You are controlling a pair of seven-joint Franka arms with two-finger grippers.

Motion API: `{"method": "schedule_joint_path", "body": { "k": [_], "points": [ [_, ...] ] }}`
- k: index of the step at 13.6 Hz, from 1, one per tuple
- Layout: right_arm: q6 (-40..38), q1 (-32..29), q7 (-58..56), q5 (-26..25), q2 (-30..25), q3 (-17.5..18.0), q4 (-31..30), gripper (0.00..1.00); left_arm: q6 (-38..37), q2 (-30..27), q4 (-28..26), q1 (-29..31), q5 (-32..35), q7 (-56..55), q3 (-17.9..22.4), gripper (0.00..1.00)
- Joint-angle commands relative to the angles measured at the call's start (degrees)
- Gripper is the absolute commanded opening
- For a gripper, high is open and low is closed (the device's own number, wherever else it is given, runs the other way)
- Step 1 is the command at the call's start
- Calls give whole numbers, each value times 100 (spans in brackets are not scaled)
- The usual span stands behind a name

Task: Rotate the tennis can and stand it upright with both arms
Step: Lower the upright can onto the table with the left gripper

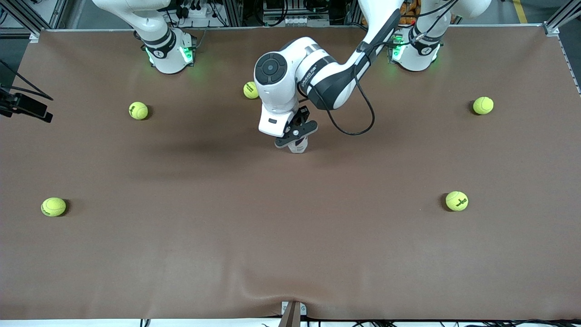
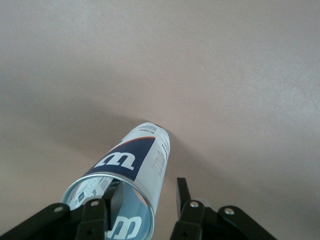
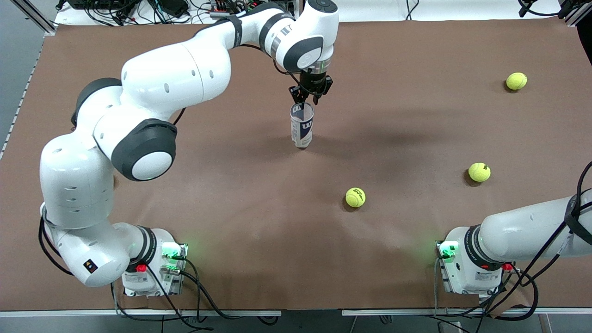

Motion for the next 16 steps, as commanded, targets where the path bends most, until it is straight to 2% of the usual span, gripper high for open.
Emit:
{"method": "schedule_joint_path", "body": {
  "k": [1,3,6,7,8,14,16],
  "points": [
    [39,-44,5,-77,-5,51,-18,100,-68,-12,108,-45,141,-147,41,65],
    [40,-44,5,-77,-5,51,-18,100,-68,-82,108,-36,141,-147,41,67],
    [66,-35,-3,-77,-5,51,-18,100,-85,-222,108,34,106,-147,15,79],
    [66,-35,5,-68,-5,51,-18,100,-129,-310,108,78,97,-147,15,93],
    [66,-35,5,-68,-5,51,-18,100,-173,-398,108,104,88,-130,15,100],
    [75,-35,-3,-68,4,51,-18,100,-384,-653,108,350,105,-85,6,100],
    [83,-35,-3,-68,48,60,-18,100,-384,-995,99,621,88,-85,24,100]
  ]
}}
